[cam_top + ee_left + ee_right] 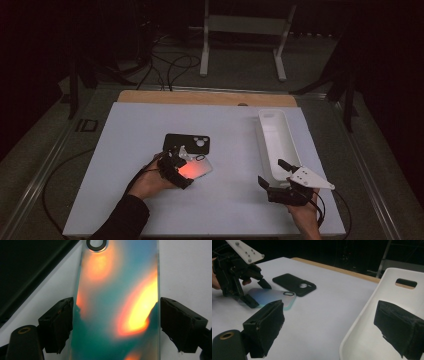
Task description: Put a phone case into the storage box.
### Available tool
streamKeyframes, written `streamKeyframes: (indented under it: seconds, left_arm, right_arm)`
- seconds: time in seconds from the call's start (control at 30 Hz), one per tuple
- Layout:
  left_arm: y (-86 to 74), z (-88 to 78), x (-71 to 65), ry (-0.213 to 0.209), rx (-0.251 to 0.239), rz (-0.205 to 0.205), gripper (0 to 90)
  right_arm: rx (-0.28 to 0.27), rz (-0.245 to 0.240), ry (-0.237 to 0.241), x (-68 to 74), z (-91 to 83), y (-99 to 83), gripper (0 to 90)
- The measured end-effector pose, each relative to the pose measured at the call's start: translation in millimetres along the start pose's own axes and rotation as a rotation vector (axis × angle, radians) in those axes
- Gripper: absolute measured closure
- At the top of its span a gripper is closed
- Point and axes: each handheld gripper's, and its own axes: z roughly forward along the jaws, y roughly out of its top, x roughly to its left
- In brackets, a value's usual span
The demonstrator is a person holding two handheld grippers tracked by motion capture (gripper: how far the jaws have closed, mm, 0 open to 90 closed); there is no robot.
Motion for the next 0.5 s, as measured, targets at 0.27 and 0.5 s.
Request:
streamKeyframes:
  seconds: [0.27,0.5]
  left_arm:
    - [-0.8,-7.9,-2.7,0.015,-0.037,-0.002,16.9]
    - [1.1,-30.6,-6.6,0.042,-0.140,-0.024,16.9]
  right_arm:
    - [-0.006,0.014,0.001,-3.9,0.7,6.8,8.9]
    - [0.001,0.078,0.022,-8.2,5.0,11.4,9.0]
